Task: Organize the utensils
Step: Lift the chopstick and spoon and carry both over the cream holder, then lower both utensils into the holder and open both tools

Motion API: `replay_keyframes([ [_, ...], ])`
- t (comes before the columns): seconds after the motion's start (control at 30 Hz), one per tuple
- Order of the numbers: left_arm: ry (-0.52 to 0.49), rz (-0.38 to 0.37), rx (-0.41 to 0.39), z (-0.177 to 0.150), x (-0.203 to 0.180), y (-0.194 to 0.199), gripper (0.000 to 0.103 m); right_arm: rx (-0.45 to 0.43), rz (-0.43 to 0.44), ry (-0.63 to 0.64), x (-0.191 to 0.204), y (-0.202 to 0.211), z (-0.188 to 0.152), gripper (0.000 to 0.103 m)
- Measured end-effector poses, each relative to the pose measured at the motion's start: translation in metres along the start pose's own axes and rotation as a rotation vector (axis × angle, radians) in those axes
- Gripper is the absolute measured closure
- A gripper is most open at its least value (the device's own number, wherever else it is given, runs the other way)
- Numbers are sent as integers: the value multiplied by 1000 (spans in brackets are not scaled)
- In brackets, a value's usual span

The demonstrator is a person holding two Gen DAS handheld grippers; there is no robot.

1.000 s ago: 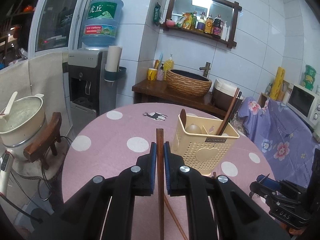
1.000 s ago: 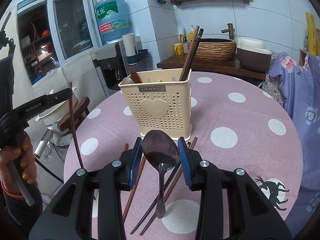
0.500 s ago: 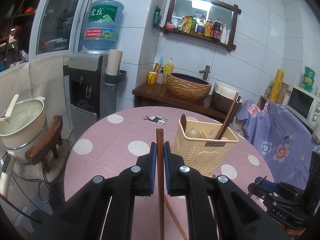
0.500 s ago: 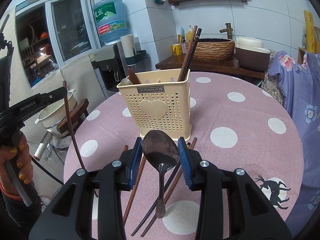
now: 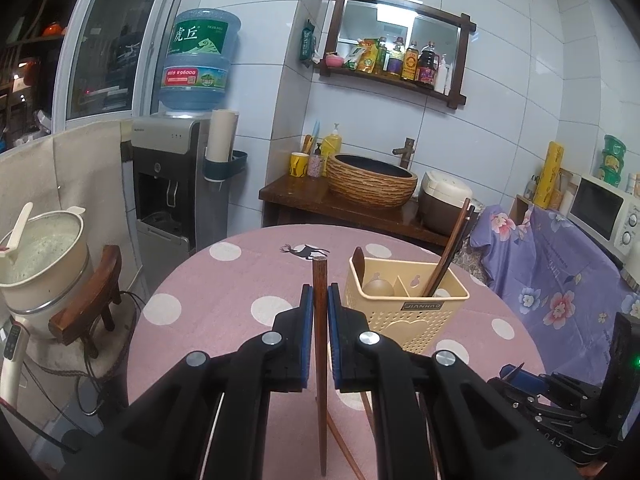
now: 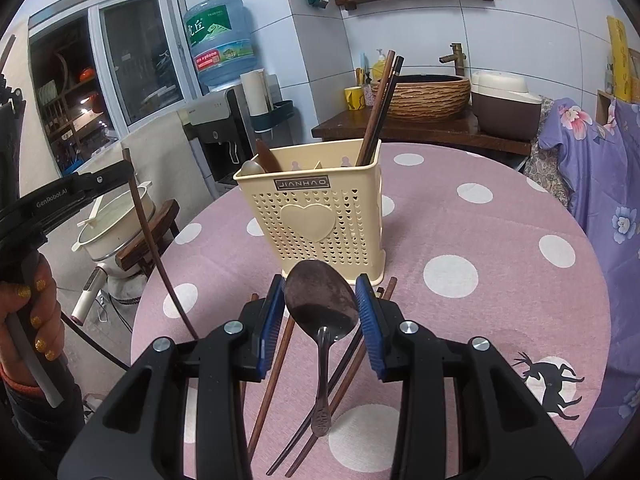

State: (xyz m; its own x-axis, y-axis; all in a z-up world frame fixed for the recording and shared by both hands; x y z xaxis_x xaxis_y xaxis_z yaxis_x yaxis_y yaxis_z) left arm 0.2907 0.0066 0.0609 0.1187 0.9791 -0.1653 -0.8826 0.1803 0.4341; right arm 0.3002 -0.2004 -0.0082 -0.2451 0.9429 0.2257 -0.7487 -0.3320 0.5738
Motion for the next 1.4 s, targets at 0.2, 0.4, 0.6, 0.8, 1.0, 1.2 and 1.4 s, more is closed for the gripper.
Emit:
replay_keyframes([
  [0.2,-29,-10,-32,17,-9,6,95,-16,7,6,4,2,11,66],
  [0.4,-46,-75,-51,49,-23,12,95,-52,11,19,10,5,44,66],
  [0.6,-53,-165,-61,94,-45,19,95,-125,-2,42,17,13,106,66],
  [0.8,-44,-169,-138,149,-64,21,95,-235,-54,43,22,23,180,66],
  [1.0,-20,-113,-172,170,-68,-7,95,-289,-124,57,21,5,210,66],
  [1.2,-16,-98,-99,139,-64,-49,95,-263,-170,32,7,-34,192,66],
  [1.4,-17,-94,-28,103,-63,-75,95,-231,-200,23,-2,-61,162,66],
])
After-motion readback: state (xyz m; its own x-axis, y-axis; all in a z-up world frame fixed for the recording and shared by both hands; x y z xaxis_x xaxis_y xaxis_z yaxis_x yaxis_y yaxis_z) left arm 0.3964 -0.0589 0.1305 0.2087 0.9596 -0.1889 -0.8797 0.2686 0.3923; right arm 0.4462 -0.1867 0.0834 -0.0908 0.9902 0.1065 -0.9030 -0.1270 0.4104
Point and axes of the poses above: each gripper's, at about its wrist camera, not at the fingertips, and y roughly against the way its jaws point, x to its left, z to its top, the point moved 7 cm from there along -y, roughly the way its jaws point, and after that the axes turned 1 degree about x, right-handed, at the moved point
